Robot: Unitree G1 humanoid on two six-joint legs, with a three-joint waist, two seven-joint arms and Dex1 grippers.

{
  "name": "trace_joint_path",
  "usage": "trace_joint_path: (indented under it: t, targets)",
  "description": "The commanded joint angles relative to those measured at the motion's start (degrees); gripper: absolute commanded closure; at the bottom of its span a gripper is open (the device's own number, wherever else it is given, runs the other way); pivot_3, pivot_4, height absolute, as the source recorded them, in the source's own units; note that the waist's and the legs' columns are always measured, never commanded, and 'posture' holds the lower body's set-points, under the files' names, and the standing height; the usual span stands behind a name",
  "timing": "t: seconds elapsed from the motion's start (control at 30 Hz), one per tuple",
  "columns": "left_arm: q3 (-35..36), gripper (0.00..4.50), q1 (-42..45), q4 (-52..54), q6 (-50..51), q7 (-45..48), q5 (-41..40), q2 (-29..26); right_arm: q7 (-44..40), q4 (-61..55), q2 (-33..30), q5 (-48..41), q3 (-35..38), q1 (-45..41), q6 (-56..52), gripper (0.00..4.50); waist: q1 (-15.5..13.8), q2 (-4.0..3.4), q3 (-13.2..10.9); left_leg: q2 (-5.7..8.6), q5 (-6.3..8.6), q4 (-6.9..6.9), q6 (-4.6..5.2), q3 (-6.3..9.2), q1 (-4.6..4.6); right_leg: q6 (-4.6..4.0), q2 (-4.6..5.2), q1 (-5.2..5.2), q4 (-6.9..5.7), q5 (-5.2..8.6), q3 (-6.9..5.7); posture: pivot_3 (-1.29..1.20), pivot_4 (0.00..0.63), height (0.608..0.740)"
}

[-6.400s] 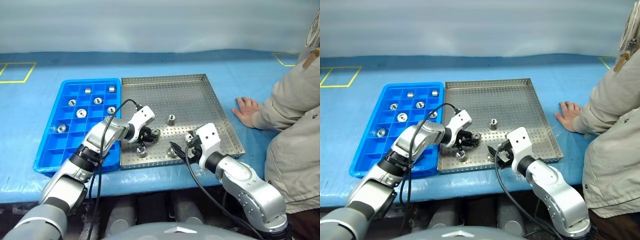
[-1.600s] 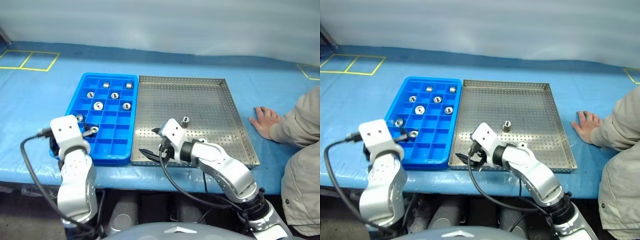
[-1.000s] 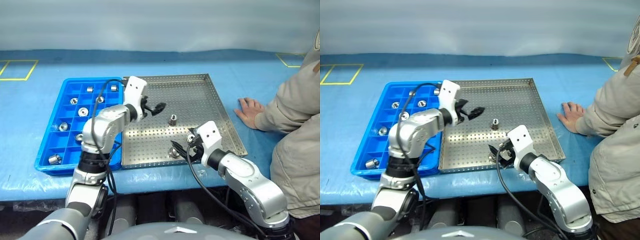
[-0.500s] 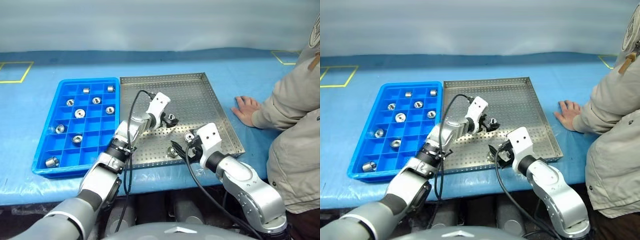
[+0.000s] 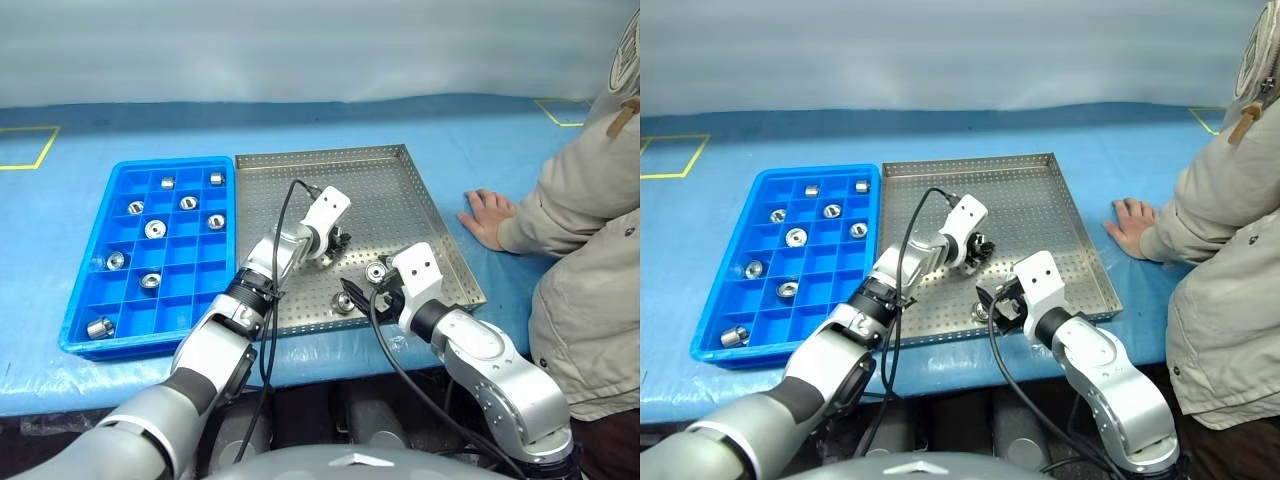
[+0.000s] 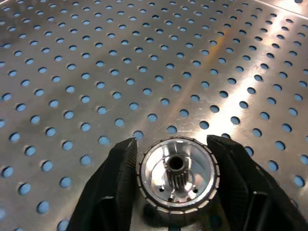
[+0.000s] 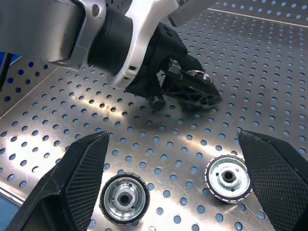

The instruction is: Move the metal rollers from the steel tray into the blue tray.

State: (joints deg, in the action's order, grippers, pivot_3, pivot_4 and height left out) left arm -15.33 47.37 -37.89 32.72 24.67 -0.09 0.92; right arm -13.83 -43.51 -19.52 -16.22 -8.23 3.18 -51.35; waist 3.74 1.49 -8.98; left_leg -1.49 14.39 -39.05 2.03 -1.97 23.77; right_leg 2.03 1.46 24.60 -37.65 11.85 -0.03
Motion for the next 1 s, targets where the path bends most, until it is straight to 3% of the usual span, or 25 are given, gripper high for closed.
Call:
trace_joint_path:
  t: [0.03,0.27,0.57,0.73,1.0]
  targets:
    - [0.41,2.79,-0.6,5.4,1.64,0.66,-0.11,-0.13,-0.15,-1.13,0.36,-0.29,-0.01,-0.81,0.99,0.0,-0.01,0.0,0.0,0.0,0.0,0.0,0.0,0.0,0.0,0.0,0.0,0.0,0.0,0.0,0.0,-0.13,0.15,0.74]
    - [12.99,2.79,-4.01,25.85,8.11,-5.88,-7.06,-0.34,-0.92,-0.12,0.6,-0.49,-1.38,-2.89,1.01,0.0,-0.14,-0.01,-0.02,-0.02,0.0,0.0,-0.01,-0.01,0.06,0.02,0.01,0.09,-0.04,-0.02,0.03,-0.09,0.15,0.74]
    - [23.03,2.79,-15.99,53.8,13.5,-22.62,-4.52,-1.5,-4.56,4.49,1.06,-0.86,-4.93,-9.57,1.66,0.0,-1.66,-0.01,-0.02,-0.01,-0.01,0.03,-0.02,0.0,-0.06,0.04,0.0,-0.01,-0.06,-0.05,0.07,0.03,0.15,0.74]
    - [24.04,2.79,-22.76,59.88,16.11,-25.14,-4.16,-2.41,-6.85,7.73,1.78,-0.71,-7.49,-13.23,2.55,0.0,-3.91,0.0,-0.03,0.02,-0.01,0.0,-0.02,0.04,-0.05,0.04,0.03,-0.04,-0.05,-0.05,0.01,0.09,0.15,0.74]
    - [24.74,2.79,-27.76,56.85,17.09,-28.55,-2.14,-3.42,-8.36,9.73,2.56,-0.34,-9.44,-14.93,3.71,0.0,-5.7,0.01,-0.03,0.05,-0.01,-0.02,-0.02,0.05,-0.03,0.03,0.06,-0.06,-0.01,-0.05,-0.02,0.11,0.15,0.74]
